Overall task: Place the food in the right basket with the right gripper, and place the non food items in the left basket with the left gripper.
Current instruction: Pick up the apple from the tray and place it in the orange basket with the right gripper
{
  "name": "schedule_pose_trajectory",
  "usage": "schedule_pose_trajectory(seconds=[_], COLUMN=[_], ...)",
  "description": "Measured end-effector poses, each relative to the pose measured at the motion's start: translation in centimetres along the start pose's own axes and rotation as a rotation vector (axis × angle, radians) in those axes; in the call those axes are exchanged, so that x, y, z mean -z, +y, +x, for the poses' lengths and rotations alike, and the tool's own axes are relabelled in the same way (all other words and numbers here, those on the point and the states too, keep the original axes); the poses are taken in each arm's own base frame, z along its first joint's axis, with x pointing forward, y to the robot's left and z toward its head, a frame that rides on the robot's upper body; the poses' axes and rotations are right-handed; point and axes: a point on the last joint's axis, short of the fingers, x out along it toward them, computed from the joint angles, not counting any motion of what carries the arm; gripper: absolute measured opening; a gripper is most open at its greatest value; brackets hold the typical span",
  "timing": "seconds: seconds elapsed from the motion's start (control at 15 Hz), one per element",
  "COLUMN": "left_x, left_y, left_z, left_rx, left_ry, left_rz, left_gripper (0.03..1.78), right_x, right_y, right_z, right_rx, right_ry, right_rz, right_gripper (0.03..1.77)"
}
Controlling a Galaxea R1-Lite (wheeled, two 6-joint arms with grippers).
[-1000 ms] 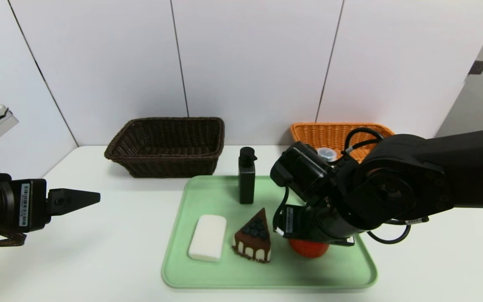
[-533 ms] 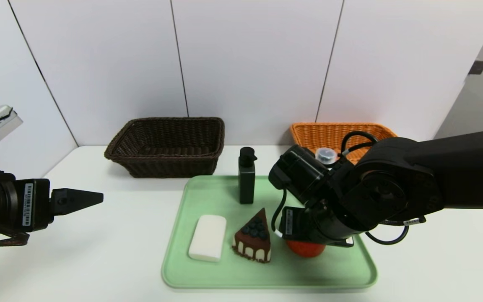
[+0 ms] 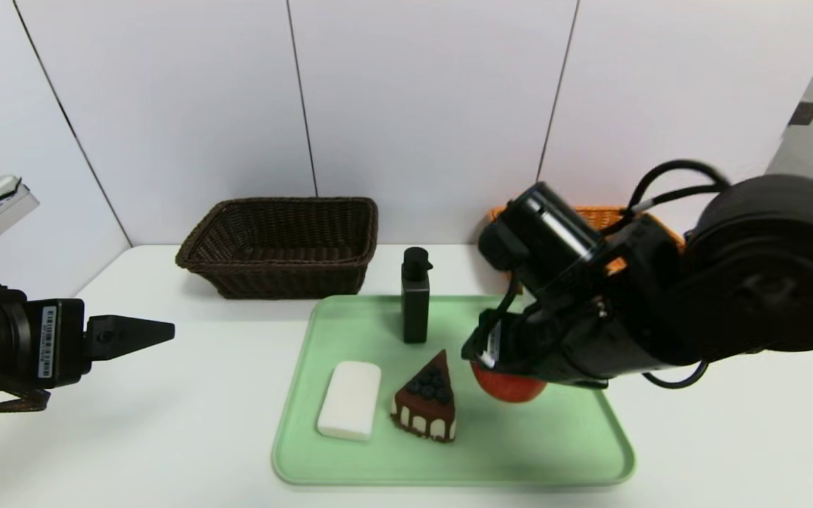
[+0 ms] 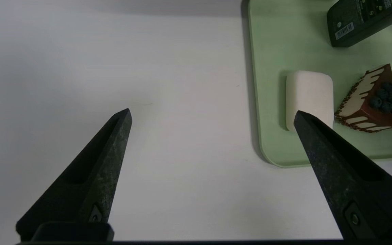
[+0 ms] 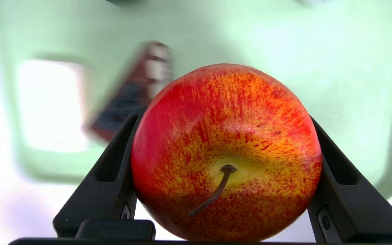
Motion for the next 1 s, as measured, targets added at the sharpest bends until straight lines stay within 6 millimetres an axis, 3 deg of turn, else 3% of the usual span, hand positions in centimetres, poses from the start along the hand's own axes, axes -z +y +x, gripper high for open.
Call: schedule_pose_trajectory(seconds=[0.33, 0.47, 0.6, 0.8, 1.0], left_x=[-0.2, -0.2, -0.2, -0.2, -0.2], left_y=[-0.1, -0.1, -0.1, -0.1, -0.1], left_z=[0.3, 0.2, 0.3, 0.3, 0.2], left_rx=[0.003, 0.011, 0.012, 0.012, 0.028], left_ry=[-0.001, 0.0, 0.001, 0.003, 0.003], left_rz=[-0.004, -0.008, -0.007, -0.007, -0.008], left_gripper=[1.69, 1.69, 1.69, 1.69, 1.69], right_x=[-5.0, -7.7, -10.2, -14.1, -17.5], right_y=[0.1, -1.3, -3.1, -6.7, -10.6], right_z=[-9.7, -12.9, -14.7, -13.6, -8.6], right_rx=[-0.334, -0.422, -0.452, -0.348, -0.201], right_ry=[-0.204, -0.305, -0.396, -0.508, -0.49], right_rz=[0.018, 0.056, 0.099, 0.177, 0.251], right_gripper=[1.29, 1.29, 1.29, 1.28, 1.28])
